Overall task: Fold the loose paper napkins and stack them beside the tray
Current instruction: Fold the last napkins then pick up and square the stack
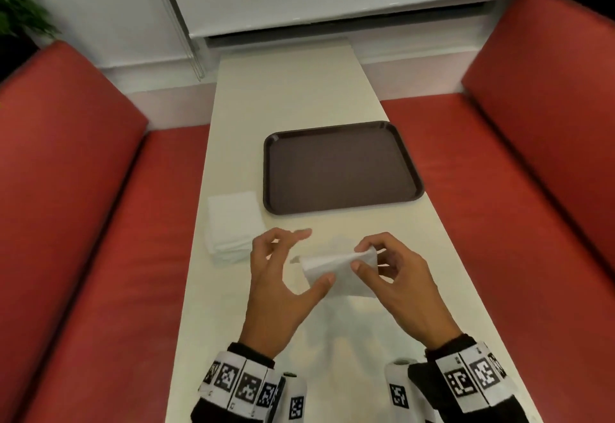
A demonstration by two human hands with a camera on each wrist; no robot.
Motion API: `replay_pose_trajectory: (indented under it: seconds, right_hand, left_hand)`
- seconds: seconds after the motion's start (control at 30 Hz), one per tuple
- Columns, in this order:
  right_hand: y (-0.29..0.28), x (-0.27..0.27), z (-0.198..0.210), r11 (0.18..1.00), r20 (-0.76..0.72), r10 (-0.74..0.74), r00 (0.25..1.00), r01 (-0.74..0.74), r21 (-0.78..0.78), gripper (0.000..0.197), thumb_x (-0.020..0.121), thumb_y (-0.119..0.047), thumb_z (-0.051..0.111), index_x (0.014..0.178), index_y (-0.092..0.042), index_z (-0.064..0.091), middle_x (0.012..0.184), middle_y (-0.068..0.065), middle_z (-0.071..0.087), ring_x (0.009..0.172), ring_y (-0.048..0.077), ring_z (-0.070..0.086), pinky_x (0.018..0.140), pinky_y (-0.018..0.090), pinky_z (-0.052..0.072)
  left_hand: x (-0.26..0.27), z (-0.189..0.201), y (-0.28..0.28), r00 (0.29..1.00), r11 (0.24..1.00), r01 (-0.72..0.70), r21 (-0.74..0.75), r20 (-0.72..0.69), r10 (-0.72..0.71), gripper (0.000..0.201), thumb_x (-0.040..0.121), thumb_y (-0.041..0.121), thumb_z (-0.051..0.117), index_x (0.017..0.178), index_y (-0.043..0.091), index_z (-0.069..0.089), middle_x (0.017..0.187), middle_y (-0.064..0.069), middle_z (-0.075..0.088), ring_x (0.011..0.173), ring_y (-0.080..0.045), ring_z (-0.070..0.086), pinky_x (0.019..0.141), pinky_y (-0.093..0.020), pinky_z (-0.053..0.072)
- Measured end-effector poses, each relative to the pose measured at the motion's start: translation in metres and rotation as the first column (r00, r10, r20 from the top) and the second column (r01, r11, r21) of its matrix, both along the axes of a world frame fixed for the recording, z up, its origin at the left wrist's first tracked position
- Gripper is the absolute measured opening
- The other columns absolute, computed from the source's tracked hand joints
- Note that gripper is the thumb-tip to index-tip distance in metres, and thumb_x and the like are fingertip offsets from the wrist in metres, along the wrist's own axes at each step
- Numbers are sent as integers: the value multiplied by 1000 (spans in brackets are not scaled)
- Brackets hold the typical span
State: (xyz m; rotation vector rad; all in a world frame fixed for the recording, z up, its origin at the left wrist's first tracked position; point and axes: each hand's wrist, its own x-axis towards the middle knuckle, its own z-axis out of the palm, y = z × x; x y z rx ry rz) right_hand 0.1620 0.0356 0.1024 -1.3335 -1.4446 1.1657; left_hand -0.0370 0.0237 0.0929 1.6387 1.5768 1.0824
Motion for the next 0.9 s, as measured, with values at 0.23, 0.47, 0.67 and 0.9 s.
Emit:
replay_pose_trajectory:
  seconds: [0.23, 0.47, 0.67, 0.9]
  right_hand:
    - [64, -82, -13, 999, 55, 48, 997, -49, 13, 22, 85, -28, 74, 105, -26, 63, 116, -6, 55, 109, 7, 59, 93, 20, 49]
    - [129, -179, -41, 981, -143, -44, 989, 16, -193, 25, 91, -21, 68, 114, -19, 59, 112, 1, 68, 96, 20, 69, 74, 31, 60]
    - [157, -225, -69, 970, 1, -191, 982, 188, -155, 25, 91, -17, 68, 113, -23, 57, 102, -8, 66, 90, 10, 64, 64, 14, 52]
    - [170, -241, -114, 905, 266, -178, 948, 263, -333, 33, 89, -30, 70, 107, -14, 48, 115, 5, 43, 100, 20, 47, 77, 23, 39]
  left_hand:
    - [-85, 0, 48, 957, 977, -89, -192, 257, 138, 2, 90, 28, 72, 92, 28, 73, 91, 7, 75, 91, -19, 69, 86, -43, 57]
    - [-146, -14, 110, 937, 952, -262, -157, 195, 290, 3, 90, 23, 72, 91, 25, 70, 79, 7, 73, 72, -11, 67, 69, -25, 57]
    - [-169, -47, 140, 919, 914, -393, -97, -27, 393, 21, 86, 30, 75, 99, 32, 58, 72, 6, 61, 73, -11, 58, 63, -21, 45]
    - [-181, -93, 148, 844, 610, -359, -706, 34, 536, 135, 38, 89, 72, 149, 27, 27, 150, -5, 41, 135, -25, 44, 111, -44, 40]
